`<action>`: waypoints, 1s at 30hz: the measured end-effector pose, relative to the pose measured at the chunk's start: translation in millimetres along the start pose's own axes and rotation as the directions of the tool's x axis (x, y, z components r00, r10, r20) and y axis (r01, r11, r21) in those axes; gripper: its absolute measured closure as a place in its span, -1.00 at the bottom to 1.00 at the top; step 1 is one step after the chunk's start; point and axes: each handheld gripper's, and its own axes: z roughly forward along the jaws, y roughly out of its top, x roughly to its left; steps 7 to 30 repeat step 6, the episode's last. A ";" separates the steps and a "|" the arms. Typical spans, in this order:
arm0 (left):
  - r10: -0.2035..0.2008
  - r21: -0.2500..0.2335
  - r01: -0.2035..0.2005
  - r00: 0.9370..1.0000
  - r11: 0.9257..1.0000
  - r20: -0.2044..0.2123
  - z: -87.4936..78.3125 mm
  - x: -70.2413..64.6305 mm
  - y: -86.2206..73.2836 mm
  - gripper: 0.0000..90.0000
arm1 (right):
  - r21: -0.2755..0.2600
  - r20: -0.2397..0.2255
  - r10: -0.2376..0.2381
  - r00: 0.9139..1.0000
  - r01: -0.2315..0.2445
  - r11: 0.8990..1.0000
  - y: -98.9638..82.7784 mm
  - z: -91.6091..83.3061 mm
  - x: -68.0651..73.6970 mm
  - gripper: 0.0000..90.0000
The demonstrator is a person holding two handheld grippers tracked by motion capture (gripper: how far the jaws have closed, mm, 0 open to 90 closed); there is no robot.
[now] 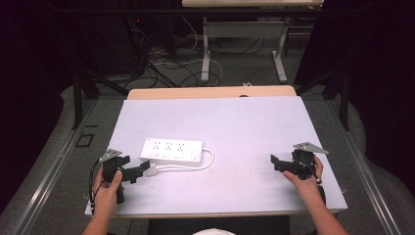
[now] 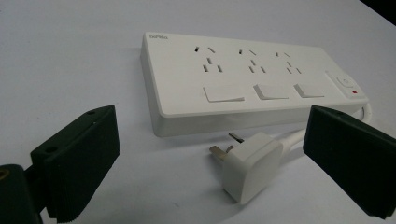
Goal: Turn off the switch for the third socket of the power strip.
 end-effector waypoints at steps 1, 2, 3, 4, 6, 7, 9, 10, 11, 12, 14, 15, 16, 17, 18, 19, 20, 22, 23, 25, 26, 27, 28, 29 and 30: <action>0.000 0.002 0.000 1.000 1.000 0.000 -0.1 0.0 0.0 -0.92 | 0.001 0.000 0.001 1.000 -0.001 1.000 -0.1 -0.2 0.5 -0.96; 0.001 0.005 -0.001 1.000 1.000 0.001 -0.3 0.1 0.1 -0.92 | 0.001 0.000 0.001 1.000 -0.001 1.000 -0.1 -0.2 0.5 -0.96; 0.003 0.010 -0.003 1.000 1.000 0.004 -0.7 0.2 0.3 -0.92 | 0.002 0.000 0.000 1.000 0.000 1.000 -0.2 -0.2 0.6 -0.96; 0.003 0.005 -0.003 1.000 1.000 0.002 -0.3 0.2 0.1 -0.92 | 0.005 -0.001 -0.005 1.000 0.005 1.000 -0.2 -0.3 -0.1 -0.96; -0.001 0.001 0.001 1.000 1.000 -0.002 -0.3 0.1 0.0 -0.92 | 0.002 0.001 -0.004 1.000 0.004 1.000 -0.2 -0.1 0.0 -0.96; -0.001 0.001 0.001 1.000 1.000 -0.002 -0.3 0.1 0.0 -0.92 | 0.002 0.001 -0.004 1.000 0.004 1.000 -0.2 -0.1 0.0 -0.96; -0.001 0.001 0.001 1.000 1.000 -0.002 -0.3 0.1 0.0 -0.92 | 0.002 0.001 -0.004 1.000 0.004 1.000 -0.2 -0.1 0.0 -0.96; -0.001 0.001 0.001 1.000 1.000 -0.002 -0.3 0.1 0.0 -0.92 | 0.002 0.001 -0.004 1.000 0.004 1.000 -0.2 -0.1 0.0 -0.96; -0.001 0.001 0.001 1.000 1.000 -0.002 -0.3 0.1 0.0 -0.92 | 0.002 0.001 -0.004 1.000 0.004 1.000 -0.2 -0.1 0.0 -0.96; -0.001 0.001 0.001 1.000 1.000 -0.002 -0.3 0.1 0.0 -0.92 | 0.002 0.001 -0.004 1.000 0.004 1.000 -0.2 -0.1 0.0 -0.96; -0.001 0.001 0.001 1.000 1.000 -0.002 -0.3 0.1 0.0 -0.92 | 0.002 0.001 -0.004 1.000 0.004 1.000 -0.2 -0.1 0.0 -0.96; -0.001 0.001 0.001 1.000 1.000 -0.002 -0.3 0.1 0.0 -0.92 | 0.002 0.001 -0.004 1.000 0.004 1.000 -0.2 -0.1 0.0 -0.96; -0.001 0.001 0.001 1.000 1.000 -0.002 -0.3 0.1 0.0 -0.92 | 0.002 0.001 -0.004 1.000 0.004 1.000 -0.2 -0.1 0.0 -0.96; -0.001 0.001 0.001 1.000 1.000 -0.002 -0.3 0.1 0.0 -0.92 | 0.002 0.001 -0.004 1.000 0.004 1.000 -0.2 -0.1 0.0 -0.96; -0.001 0.001 0.001 1.000 1.000 -0.002 -0.3 0.1 0.0 -0.92 | 0.002 0.001 -0.004 1.000 0.004 1.000 -0.2 -0.1 0.0 -0.96; -0.001 0.001 0.001 1.000 1.000 -0.002 -0.3 0.1 0.0 -0.92 | 0.002 0.001 -0.004 1.000 0.004 1.000 -0.2 -0.1 0.0 -0.96; -0.001 0.001 0.001 1.000 1.000 -0.002 -0.3 0.1 0.0 -0.92 | 0.002 0.001 -0.004 1.000 0.004 1.000 -0.2 -0.1 0.0 -0.96; -0.001 0.001 0.001 1.000 1.000 -0.002 -0.3 0.1 0.0 -0.92 | 0.002 0.001 -0.004 1.000 0.004 1.000 -0.2 -0.1 0.0 -0.96; -0.001 0.001 0.001 1.000 1.000 -0.002 -0.3 0.1 0.0 -0.92 | 0.002 0.001 -0.004 1.000 0.004 1.000 -0.2 -0.1 0.0 -0.96; -0.001 0.001 0.001 1.000 1.000 -0.002 -0.3 0.1 0.0 -0.92 | 0.002 0.001 -0.004 1.000 0.004 1.000 -0.2 -0.1 0.0 -0.96; -0.001 0.001 0.001 1.000 1.000 -0.002 -0.3 0.1 0.0 -0.92 | 0.002 0.001 -0.004 1.000 0.004 1.000 -0.2 -0.1 0.0 -0.96; -0.001 0.001 0.001 1.000 1.000 -0.002 -0.3 0.1 0.0 -0.92 | 0.002 0.001 -0.004 1.000 0.004 1.000 -0.2 -0.1 0.0 -0.96; -0.001 0.001 0.001 1.000 1.000 -0.002 -0.3 0.1 0.0 -0.92 | 0.002 0.001 -0.004 1.000 0.004 1.000 -0.2 -0.1 0.0 -0.96; -0.001 0.001 0.001 1.000 1.000 -0.002 -0.3 0.1 0.0 -0.92 | 0.002 0.001 -0.004 1.000 0.004 1.000 -0.2 -0.1 0.0 -0.96; -0.001 0.001 0.001 1.000 1.000 -0.002 -0.3 0.1 0.0 -0.92 | 0.002 0.001 -0.004 1.000 0.004 1.000 -0.2 -0.1 0.0 -0.96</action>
